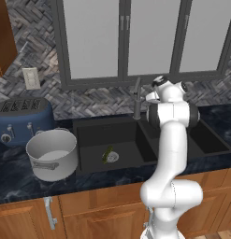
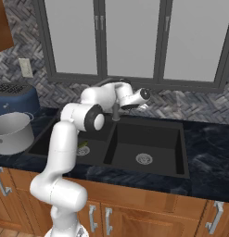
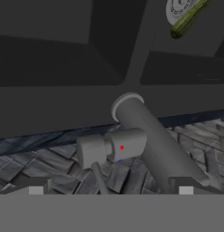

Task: Dump the squash from the pot into the sink. Then turn on the water and wash the squash. Then turn off the water and put the squash back in the pot.

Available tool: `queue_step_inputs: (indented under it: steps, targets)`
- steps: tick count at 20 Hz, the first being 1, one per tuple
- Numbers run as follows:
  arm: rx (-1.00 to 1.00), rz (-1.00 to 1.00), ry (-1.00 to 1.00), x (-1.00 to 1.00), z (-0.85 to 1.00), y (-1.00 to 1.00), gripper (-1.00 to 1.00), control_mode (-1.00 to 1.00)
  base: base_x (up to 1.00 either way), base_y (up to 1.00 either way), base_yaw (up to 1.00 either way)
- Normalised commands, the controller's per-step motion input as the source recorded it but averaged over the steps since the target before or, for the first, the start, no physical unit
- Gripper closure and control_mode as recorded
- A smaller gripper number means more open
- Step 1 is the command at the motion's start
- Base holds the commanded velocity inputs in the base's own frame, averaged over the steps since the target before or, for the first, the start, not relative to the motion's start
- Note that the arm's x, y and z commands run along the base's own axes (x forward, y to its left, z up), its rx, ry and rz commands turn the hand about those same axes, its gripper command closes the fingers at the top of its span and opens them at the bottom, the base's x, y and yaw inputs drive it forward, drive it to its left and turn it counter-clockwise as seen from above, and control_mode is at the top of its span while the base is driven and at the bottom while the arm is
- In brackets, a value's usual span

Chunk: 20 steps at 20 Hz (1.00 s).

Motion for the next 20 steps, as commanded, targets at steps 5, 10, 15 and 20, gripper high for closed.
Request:
queue_step_inputs:
  steps: [5, 10, 15, 20]
  targets:
    - [0.00, -0.02, 0.03, 0.28, -0.02, 0.00, -1.00, -1.00, 0.00, 0.00, 0.00]
    - [0.00, -0.03, 0.04, 0.33, -0.02, 0.00, -1.00, -1.00, 0.00, 0.00, 0.00]
    - [0.00, -0.03, 0.06, 0.35, 0.00, 0.00, -1.00, -1.00, 0.00, 0.00, 0.00]
    - [0.01, -0.03, 0.05, 0.31, 0.00, 0.00, -1.00, -1.00, 0.00, 0.00, 0.00]
